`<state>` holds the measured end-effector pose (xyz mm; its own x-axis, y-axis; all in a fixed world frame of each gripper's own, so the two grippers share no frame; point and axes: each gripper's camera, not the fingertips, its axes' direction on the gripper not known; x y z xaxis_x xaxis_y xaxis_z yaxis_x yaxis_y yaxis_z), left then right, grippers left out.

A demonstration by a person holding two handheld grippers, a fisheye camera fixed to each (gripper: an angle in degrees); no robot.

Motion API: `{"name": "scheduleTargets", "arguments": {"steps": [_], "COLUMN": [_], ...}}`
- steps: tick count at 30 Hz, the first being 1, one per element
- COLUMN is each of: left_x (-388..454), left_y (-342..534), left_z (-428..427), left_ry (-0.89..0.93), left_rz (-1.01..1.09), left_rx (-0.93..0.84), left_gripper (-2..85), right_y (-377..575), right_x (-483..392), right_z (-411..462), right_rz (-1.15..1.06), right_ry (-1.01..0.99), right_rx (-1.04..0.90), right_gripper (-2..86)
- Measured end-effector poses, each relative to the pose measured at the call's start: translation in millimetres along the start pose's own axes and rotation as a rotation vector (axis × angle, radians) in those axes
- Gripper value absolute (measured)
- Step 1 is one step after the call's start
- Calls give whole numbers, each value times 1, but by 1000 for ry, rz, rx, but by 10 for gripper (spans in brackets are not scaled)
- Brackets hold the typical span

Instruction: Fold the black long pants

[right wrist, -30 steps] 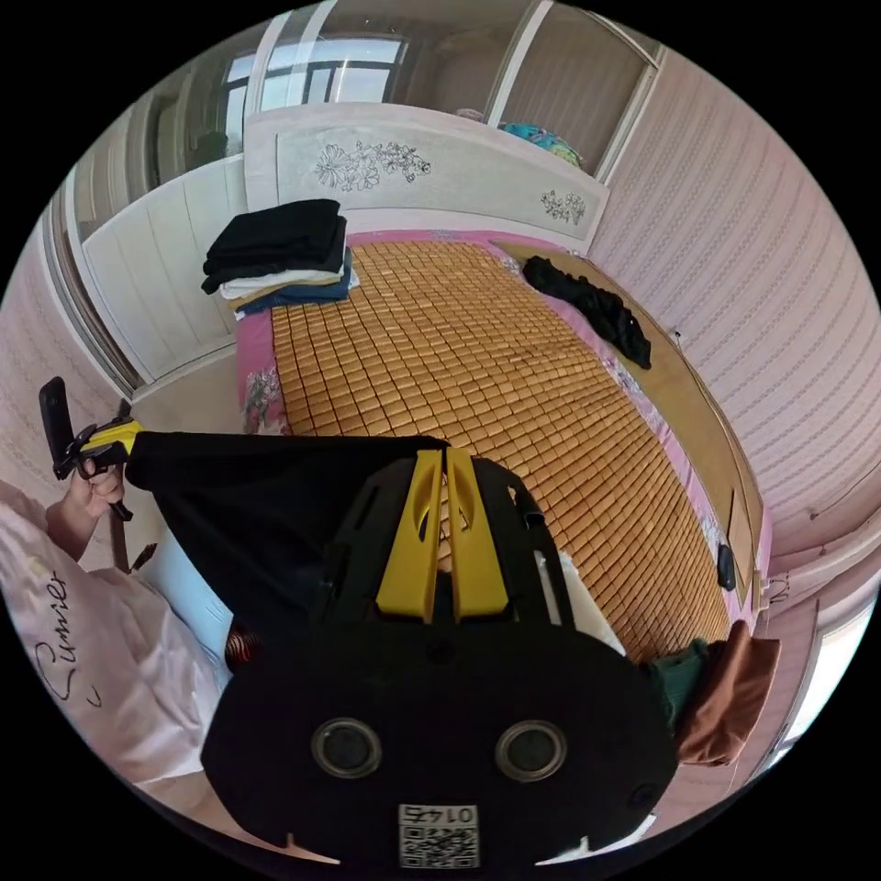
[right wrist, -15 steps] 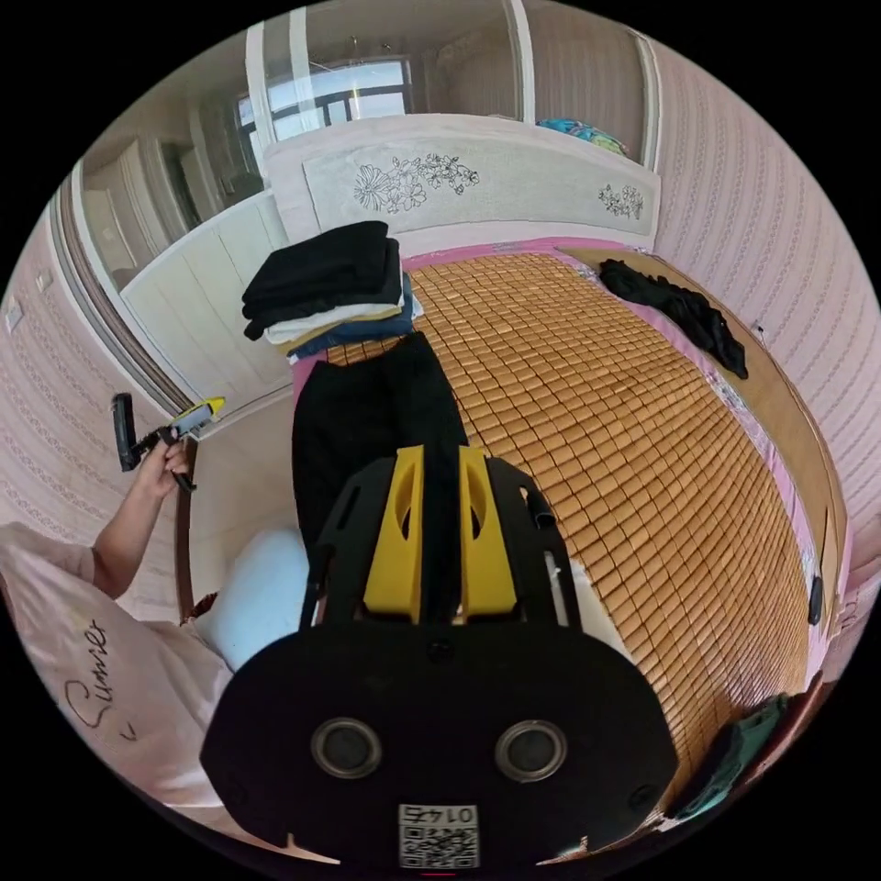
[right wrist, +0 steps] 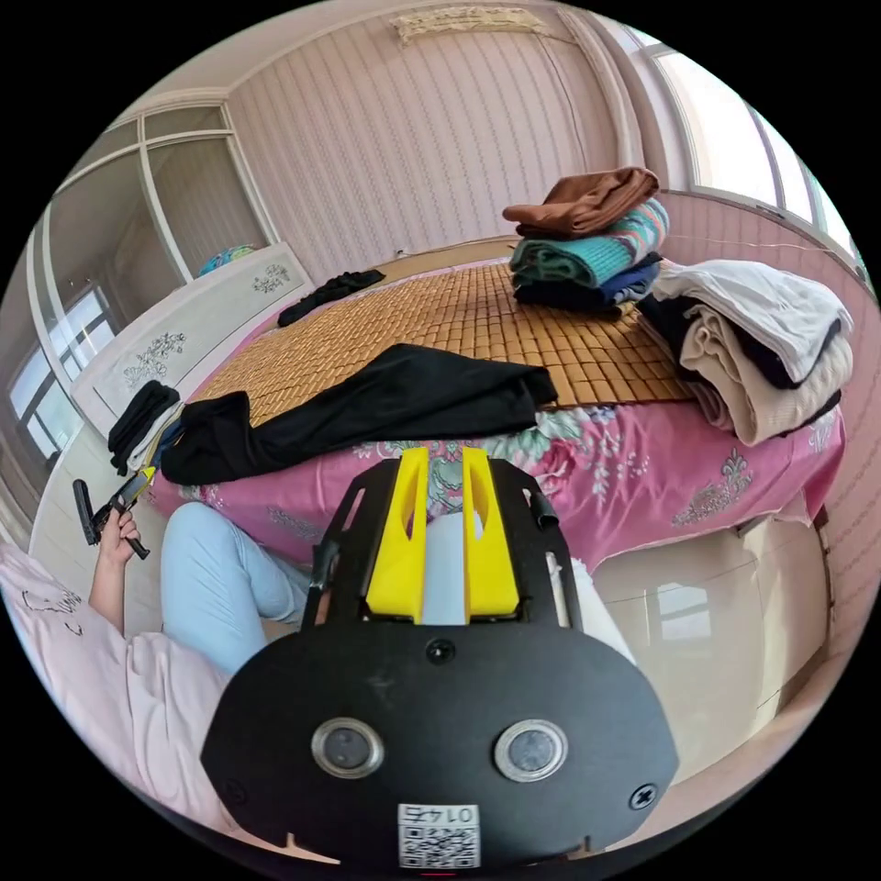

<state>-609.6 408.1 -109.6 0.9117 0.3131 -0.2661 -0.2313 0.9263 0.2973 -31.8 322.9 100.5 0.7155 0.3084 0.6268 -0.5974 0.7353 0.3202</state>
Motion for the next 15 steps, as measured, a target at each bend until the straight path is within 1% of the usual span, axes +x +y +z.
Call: {"name": "scheduleTargets", "arguments": {"steps": [1, 2, 3, 4, 6, 9, 12, 14, 15], "left_x": [11, 34, 61, 75, 130, 193, 234, 250, 257], "left_y": [-2, -6, -9, -10, -7, 7, 21, 26, 31], "left_z": [6, 19, 32, 40, 68, 103, 139, 159, 171], "left_ry": [6, 37, 96, 131, 211, 231, 215, 215, 195], "left_rz": [31, 107, 224, 285, 474, 638, 688, 683, 676], "left_rx": [-6, -23, -55, -77, -152, -206, -242, -279, -291], "left_gripper": [67, 72, 77, 80, 93, 108, 113, 112, 109], "right_y": [8, 12, 14, 14, 9, -13, -41, -58, -61], "right_x": [12, 21, 24, 28, 31, 36, 44, 47, 50], "right_z": [-5, -8, -9, -9, -8, 0, 14, 24, 28], "right_rz": [16, 25, 19, 5, -12, -46, -41, -79, -79], "right_ry": [14, 34, 44, 67, 88, 65, 100, 255, 296], "right_rx": [13, 23, 28, 38, 53, 45, 10, 8, 16], "right_gripper": [73, 77, 80, 85, 105, 129, 149, 148, 146]}}
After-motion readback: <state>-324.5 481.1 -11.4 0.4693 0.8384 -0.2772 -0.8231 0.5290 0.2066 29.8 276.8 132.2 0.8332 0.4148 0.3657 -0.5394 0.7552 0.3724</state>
